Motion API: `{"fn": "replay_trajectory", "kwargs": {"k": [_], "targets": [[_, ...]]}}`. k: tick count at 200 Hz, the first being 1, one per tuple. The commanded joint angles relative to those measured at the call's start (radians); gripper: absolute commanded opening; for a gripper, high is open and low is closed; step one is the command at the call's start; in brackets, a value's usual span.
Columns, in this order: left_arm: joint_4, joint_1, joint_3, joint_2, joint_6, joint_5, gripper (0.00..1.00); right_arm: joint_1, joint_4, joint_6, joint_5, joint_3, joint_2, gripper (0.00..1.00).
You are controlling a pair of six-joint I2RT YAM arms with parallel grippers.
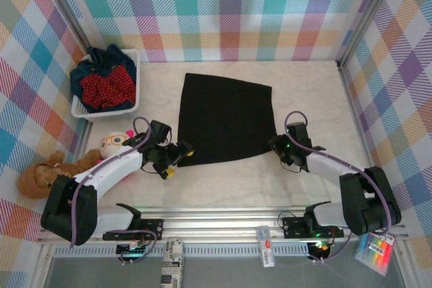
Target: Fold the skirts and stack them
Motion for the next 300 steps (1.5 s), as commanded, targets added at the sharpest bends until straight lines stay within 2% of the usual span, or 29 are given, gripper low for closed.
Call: {"fn": "replay_trajectory", "kwargs": {"k": [1,32,57,94,131,168,199,220,254,300], "targets": [[0.009,0.007,-0.017,0.009,-0.022,-0.006,0.94,-0.003,0.062,0.028,0.003,-0.011,0.038,0.39],[0.031,0.007,-0.021,0.025,-0.022,0.006,0.94,-0.004,0.099,0.029,-0.014,-0.008,0.079,0.35],[0.050,0.008,-0.027,0.044,-0.032,0.007,0.90,-0.004,0.116,0.025,-0.023,-0.004,0.097,0.21],[0.074,0.007,-0.018,0.064,-0.044,-0.003,0.91,-0.004,0.084,-0.009,-0.034,0.013,0.077,0.00],[0.112,0.006,-0.040,0.064,-0.083,-0.026,0.90,-0.004,0.091,0.007,-0.037,-0.008,0.035,0.00],[0.155,0.003,-0.046,0.111,-0.099,0.005,0.77,-0.004,0.108,0.012,-0.063,-0.004,0.034,0.00],[0.121,0.002,-0.024,0.101,-0.083,-0.064,0.73,-0.004,0.112,0.013,-0.072,-0.005,0.042,0.00],[0.111,-0.003,-0.014,0.112,-0.074,-0.103,0.66,-0.005,0.114,0.017,-0.072,-0.013,0.039,0.00],[0.021,-0.045,0.051,0.115,-0.030,-0.215,0.65,-0.004,0.116,0.015,-0.075,-0.018,0.038,0.00],[0.007,-0.060,0.078,0.172,-0.019,-0.204,0.61,-0.004,0.122,0.014,-0.075,-0.018,0.042,0.00]]}}
